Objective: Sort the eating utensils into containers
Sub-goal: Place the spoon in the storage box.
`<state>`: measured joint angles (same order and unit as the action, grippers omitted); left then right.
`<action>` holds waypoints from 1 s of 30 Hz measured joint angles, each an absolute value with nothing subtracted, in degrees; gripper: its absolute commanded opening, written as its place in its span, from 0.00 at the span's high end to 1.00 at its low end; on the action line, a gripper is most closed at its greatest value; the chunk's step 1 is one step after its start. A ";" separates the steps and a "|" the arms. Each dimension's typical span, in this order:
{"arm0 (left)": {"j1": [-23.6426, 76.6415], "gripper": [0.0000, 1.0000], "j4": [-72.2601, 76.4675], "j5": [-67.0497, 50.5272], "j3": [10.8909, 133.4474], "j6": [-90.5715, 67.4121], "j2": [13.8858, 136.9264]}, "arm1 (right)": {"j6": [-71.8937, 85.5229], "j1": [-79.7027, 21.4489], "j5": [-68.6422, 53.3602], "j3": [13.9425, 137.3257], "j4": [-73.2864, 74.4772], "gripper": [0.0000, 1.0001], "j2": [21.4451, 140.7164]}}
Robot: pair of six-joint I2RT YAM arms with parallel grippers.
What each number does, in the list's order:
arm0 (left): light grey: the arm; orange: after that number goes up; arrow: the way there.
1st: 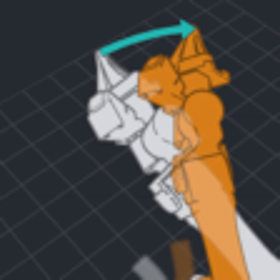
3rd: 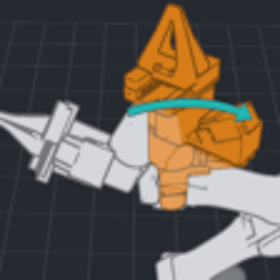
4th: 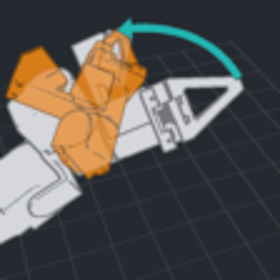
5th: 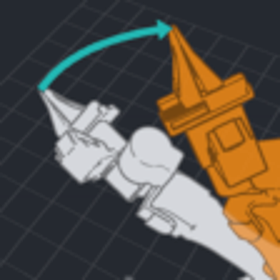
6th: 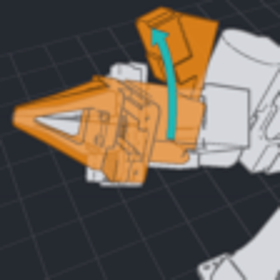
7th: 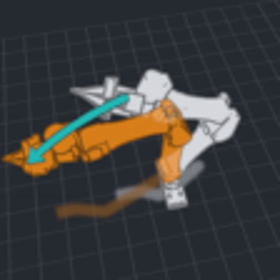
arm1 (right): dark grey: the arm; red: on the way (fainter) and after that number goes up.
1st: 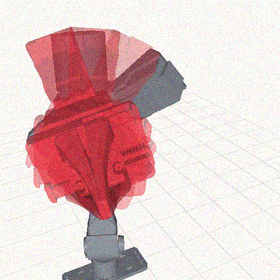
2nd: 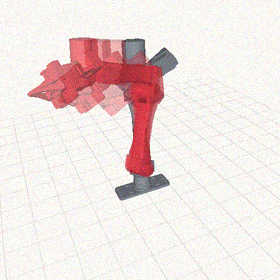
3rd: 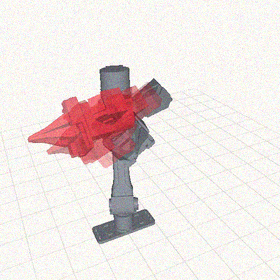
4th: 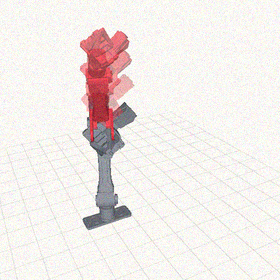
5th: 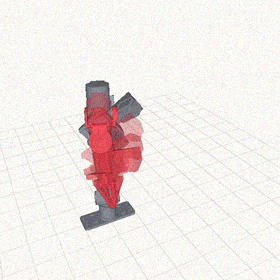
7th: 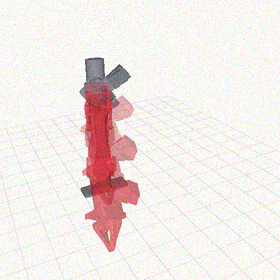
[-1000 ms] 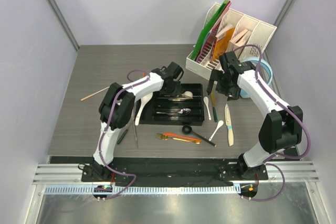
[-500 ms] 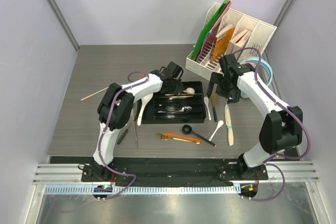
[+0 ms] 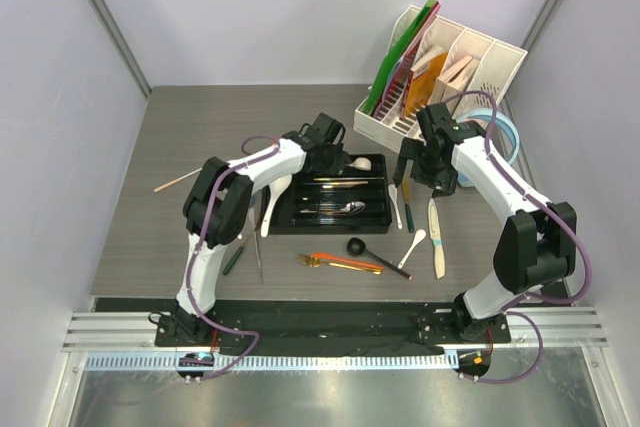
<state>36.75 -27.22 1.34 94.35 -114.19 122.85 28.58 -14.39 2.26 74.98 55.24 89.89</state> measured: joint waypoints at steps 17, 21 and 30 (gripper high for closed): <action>33.61 1.00 -22.33 -2.02 95.44 -114.17 124.90 | 28.56 -14.39 2.00 76.03 55.27 0.00 93.41; 33.65 1.00 -22.02 -2.24 95.70 -113.99 125.21 | 28.56 -14.39 1.96 76.34 55.18 0.00 93.82; 33.63 0.88 -21.69 -3.62 96.23 -113.43 125.84 | 28.58 -14.39 1.98 76.84 55.22 0.00 94.02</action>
